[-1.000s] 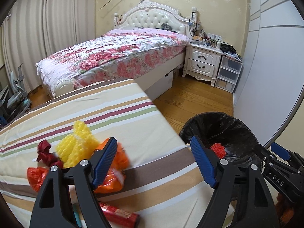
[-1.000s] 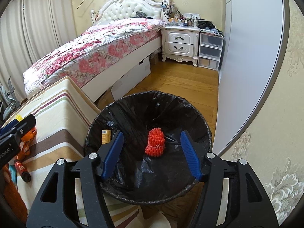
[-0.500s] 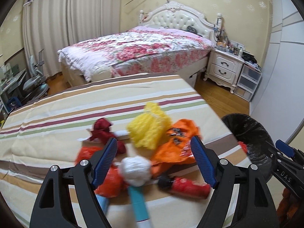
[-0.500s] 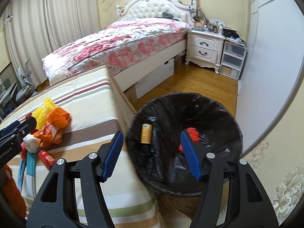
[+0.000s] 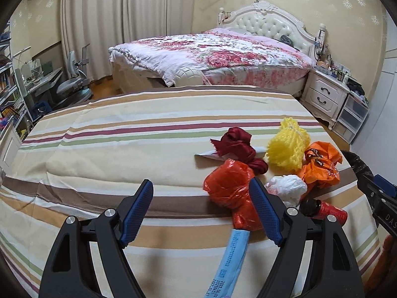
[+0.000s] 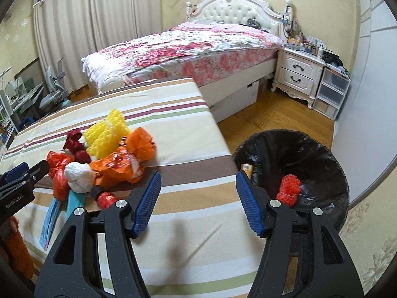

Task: Collect trash
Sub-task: 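Move both open tools back over the table items, then grasp the red plastic bag with the left tool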

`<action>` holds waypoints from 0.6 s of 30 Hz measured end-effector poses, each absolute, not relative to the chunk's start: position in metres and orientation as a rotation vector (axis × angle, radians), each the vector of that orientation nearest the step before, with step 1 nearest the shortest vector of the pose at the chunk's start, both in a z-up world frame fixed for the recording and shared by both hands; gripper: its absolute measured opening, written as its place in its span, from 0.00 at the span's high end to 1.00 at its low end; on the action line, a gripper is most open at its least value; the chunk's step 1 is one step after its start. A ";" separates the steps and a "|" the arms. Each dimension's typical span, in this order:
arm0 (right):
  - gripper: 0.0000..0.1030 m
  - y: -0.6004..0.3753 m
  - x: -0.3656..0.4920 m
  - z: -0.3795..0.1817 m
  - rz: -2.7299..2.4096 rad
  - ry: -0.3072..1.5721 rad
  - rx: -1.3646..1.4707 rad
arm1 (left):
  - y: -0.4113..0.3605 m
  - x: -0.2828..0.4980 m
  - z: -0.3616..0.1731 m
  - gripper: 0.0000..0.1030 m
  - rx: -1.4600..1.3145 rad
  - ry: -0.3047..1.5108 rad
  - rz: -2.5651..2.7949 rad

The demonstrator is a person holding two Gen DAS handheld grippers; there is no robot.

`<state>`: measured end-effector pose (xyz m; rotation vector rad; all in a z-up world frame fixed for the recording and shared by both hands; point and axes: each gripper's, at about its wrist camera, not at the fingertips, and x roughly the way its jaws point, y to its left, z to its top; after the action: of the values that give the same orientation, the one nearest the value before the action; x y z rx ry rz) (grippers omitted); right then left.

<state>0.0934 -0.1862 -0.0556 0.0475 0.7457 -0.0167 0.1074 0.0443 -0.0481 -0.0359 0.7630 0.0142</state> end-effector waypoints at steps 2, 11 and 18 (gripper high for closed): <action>0.41 -0.180 0.094 -0.056 -0.007 0.748 0.038 | 0.046 0.108 -0.049 0.25 -0.041 0.768 0.016; 0.41 -0.173 0.094 -0.060 0.001 0.764 0.032 | 0.036 0.117 -0.056 0.25 -0.030 0.806 -0.043; 0.41 -0.173 0.096 -0.064 0.008 0.775 0.034 | 0.034 0.126 -0.059 0.25 -0.050 0.819 -0.077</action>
<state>0.0956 -0.1726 -0.0641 0.0335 0.7750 0.0083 0.1264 0.0342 -0.0589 -0.0498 0.8188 -0.0768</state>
